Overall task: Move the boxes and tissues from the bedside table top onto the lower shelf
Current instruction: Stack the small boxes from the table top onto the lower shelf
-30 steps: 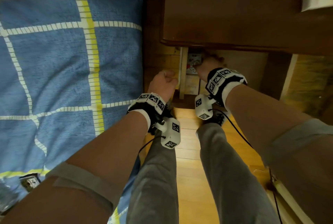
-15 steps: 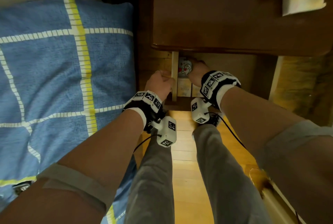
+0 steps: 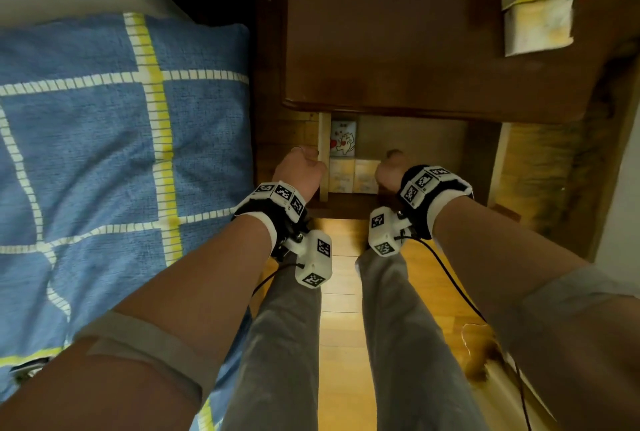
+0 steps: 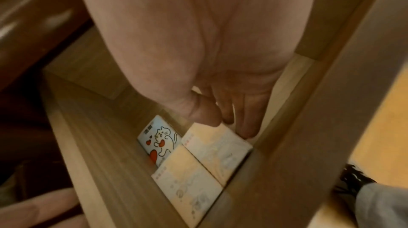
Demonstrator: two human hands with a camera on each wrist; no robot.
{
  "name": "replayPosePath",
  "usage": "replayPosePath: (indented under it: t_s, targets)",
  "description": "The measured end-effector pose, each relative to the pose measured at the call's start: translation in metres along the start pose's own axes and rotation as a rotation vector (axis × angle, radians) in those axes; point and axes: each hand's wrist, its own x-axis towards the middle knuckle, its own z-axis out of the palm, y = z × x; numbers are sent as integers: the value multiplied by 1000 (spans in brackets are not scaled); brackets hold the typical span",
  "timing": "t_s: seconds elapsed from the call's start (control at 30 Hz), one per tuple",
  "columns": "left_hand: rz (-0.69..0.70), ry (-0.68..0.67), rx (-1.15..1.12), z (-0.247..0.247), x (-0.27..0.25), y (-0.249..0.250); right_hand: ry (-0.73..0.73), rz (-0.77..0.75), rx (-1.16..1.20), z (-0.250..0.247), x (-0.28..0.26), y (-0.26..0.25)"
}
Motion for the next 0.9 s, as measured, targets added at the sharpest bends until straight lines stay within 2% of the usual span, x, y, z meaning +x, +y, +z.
replayPosePath:
  t_s: [0.1, 0.17, 0.23, 0.27, 0.33, 0.4, 0.5, 0.6, 0.67, 0.77, 0.83, 0.9]
  targets:
    - [34, -1, 130, -9, -10, 16, -11, -45, 120, -19, -20, 5]
    - [84, -9, 186, -16, -25, 36, -99, -79, 169, -38, -41, 4]
    - [181, 26, 177, -23, -42, 65, -179, -95, 371, -64, -66, -4]
    - [252, 58, 166, -27, -50, 82, -179, -153, 480, -80, -79, -8]
    - [393, 151, 169, -37, -60, 119, -77, -264, 600, -113, -94, -19]
    - [472, 252, 164, -46, -55, 153, 95, -412, 632, -144, -100, -33]
    - [561, 281, 285, -59, -31, 198, 370, -583, 450, -189, -93, -59]
    - [686, 228, 549, -62, -5, 232, 565, -731, 177, -224, -82, -87]
    - [728, 175, 676, -60, 13, 245, 679, -769, 35, -243, -75, -107]
    - [729, 70, 820, -58, 35, 252, 714, -688, -123, -258, -60, -129]
    - [758, 78, 852, -59, 43, 253, 649, -586, -242, -260, -48, -135]
    - [790, 116, 860, -60, 46, 256, 653, -537, -337, -256, -41, -137]
